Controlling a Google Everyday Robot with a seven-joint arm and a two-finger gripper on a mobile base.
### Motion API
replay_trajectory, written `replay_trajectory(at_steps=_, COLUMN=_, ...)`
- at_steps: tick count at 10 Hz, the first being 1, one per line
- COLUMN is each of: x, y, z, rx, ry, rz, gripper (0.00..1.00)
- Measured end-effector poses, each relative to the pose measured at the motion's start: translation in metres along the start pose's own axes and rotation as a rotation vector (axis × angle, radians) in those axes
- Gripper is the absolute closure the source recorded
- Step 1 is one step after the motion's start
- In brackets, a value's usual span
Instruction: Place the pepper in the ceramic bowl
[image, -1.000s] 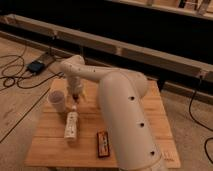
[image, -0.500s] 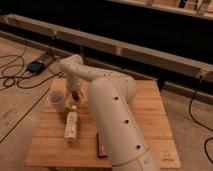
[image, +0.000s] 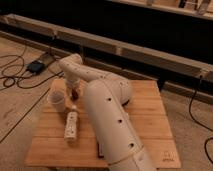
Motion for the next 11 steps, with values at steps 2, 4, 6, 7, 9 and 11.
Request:
replay_trajectory(at_steps=2, x=0.004, y=0.001, z=-0.001, rx=-0.003, ry=0.013, rz=0.006, gripper=0.86)
replay_trajectory(at_steps=4, x=0.005, y=0.007, z=-0.019, rx=0.002, ry=0.029, rz=0.025, gripper=1.00)
replay_trajectory(at_steps=6, x=0.004, y=0.018, z=-0.043, rx=0.010, ry=0.052, rz=0.045, gripper=1.00)
replay_trajectory(at_steps=7, x=0.002, y=0.032, z=-0.062, rx=0.006, ry=0.071, rz=0.060, gripper=1.00)
replay_trajectory(at_steps=9, x=-0.003, y=0.057, z=-0.082, rx=-0.015, ry=0.090, rz=0.087, gripper=1.00)
replay_trajectory(at_steps=11, x=-0.014, y=0.102, z=-0.106, rx=-0.040, ry=0.106, rz=0.159, gripper=1.00)
